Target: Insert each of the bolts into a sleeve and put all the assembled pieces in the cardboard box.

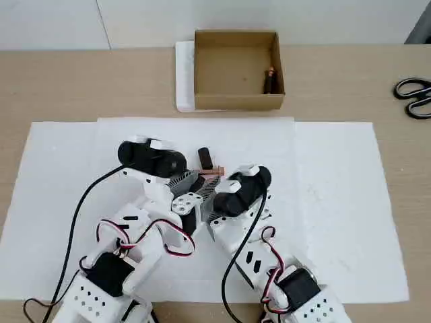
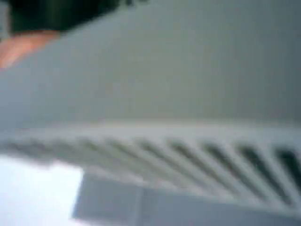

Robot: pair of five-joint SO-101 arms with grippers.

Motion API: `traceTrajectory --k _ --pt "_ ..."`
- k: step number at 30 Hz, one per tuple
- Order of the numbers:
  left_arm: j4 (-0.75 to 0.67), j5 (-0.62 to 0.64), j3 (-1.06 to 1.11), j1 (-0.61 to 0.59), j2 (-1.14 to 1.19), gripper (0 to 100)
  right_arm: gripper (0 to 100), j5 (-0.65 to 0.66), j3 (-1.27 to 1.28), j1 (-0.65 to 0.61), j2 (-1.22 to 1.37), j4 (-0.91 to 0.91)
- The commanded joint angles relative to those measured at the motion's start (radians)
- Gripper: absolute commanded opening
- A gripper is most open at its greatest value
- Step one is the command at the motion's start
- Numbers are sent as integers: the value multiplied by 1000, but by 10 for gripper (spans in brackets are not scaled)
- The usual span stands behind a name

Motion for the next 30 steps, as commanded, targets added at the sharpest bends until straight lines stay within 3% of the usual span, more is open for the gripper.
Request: traceTrajectory --k 1,10,15,18,24,30 --pt "3 5 -48 -18 -8 152 4 -8 -15 10 -7 -7" --pt "3 -66 -50 -373 -11 152 4 -2 -18 41 -7 -7" --pt "-8 -91 -45 -635 -11 152 4 21 -20 211 -5 -7" --pt "-78 -230 -45 -806 -11 152 4 129 -55 351 2 -7" --pt "-91 -325 -44 -1091 -11 152 4 173 -324 458 76 4" --pt "-31 -384 -42 -1266 -5 152 4 172 -740 519 541 50"
